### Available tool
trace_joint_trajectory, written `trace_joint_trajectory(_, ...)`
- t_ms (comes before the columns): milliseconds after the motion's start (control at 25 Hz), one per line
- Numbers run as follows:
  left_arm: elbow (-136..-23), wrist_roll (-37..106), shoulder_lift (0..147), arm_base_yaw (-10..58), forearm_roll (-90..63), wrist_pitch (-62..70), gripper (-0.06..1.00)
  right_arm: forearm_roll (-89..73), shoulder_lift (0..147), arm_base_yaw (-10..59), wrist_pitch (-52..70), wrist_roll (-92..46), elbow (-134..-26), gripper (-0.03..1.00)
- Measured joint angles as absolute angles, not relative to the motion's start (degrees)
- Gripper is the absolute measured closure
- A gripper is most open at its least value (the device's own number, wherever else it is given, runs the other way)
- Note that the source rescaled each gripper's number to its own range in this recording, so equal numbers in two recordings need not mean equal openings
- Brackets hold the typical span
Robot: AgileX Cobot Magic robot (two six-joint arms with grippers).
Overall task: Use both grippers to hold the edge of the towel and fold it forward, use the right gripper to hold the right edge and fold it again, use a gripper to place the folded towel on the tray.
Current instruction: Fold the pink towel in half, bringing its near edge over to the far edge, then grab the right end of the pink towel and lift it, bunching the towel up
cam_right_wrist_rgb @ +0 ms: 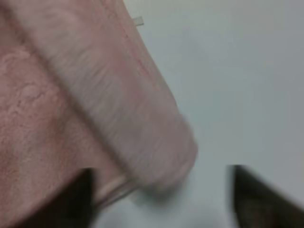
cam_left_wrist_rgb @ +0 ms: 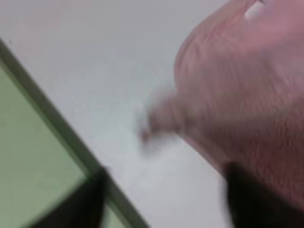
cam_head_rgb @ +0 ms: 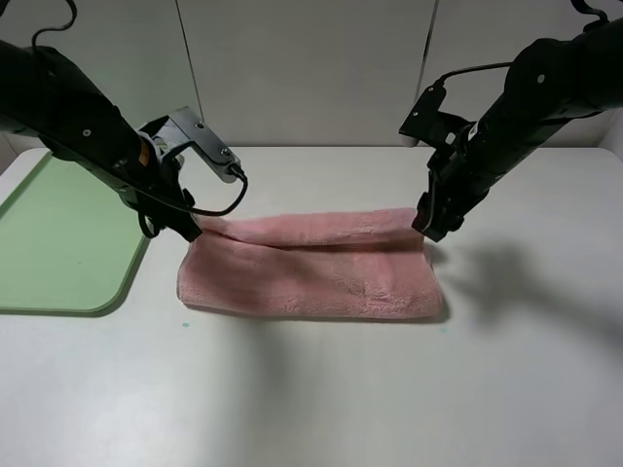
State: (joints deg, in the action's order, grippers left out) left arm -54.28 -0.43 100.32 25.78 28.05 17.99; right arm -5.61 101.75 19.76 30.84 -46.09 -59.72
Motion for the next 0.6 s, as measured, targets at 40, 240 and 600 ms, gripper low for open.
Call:
trace_joint_trajectory(40, -54.3, -0.4, 100.3, 25.8, 27.7, 17.8, 0.25, -5.5, 101.8, 19.8, 30.6, -45.4, -59.7, 0.09)
trace_joint_trajectory(240, -54.3, -0.5, 100.3, 25.8, 27.2, 15.4, -0.02, -4.8, 101.8, 19.8, 30.3, -42.5, -59.7, -0.02)
trace_joint_trajectory(600, -54.3, -0.5, 100.3, 25.8, 27.0, 13.5, -0.05, -4.7, 101.8, 19.8, 30.3, -41.1, -59.7, -0.03)
